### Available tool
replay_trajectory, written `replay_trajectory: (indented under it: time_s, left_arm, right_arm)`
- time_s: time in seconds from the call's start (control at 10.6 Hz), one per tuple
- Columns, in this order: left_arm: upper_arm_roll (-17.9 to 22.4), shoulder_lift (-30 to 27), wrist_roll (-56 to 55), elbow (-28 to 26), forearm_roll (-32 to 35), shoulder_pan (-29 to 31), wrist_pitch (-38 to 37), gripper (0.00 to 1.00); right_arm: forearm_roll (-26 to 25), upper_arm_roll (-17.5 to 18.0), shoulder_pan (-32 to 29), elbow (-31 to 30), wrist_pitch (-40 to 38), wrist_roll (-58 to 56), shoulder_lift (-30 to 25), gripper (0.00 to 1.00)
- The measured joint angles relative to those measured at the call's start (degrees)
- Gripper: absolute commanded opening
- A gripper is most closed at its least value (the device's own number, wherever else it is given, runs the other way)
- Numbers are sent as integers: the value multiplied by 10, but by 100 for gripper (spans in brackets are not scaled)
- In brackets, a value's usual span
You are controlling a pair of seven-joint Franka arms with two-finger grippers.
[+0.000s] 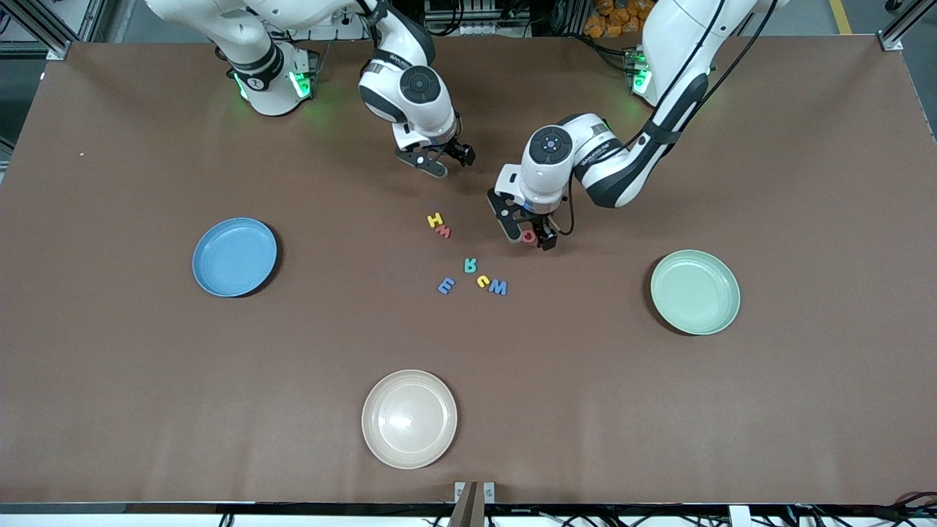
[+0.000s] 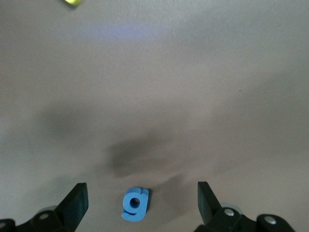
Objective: Sort upper and lower case letters into plates
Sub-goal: 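Grasp pink q with the left gripper while the right gripper grasps blue g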
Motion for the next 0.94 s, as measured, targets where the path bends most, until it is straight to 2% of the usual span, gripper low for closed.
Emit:
replay_trajectory:
  time_s: [0.66,0.94]
  left_arm:
    - [0,21,1,19,0,-2,4,76]
    - [0,28,1,22,10,-2,4,73]
  right_arm:
    - [-6,0,31,9,12,24,29,100]
    - [-33,-2,33,12,29,38,47,100]
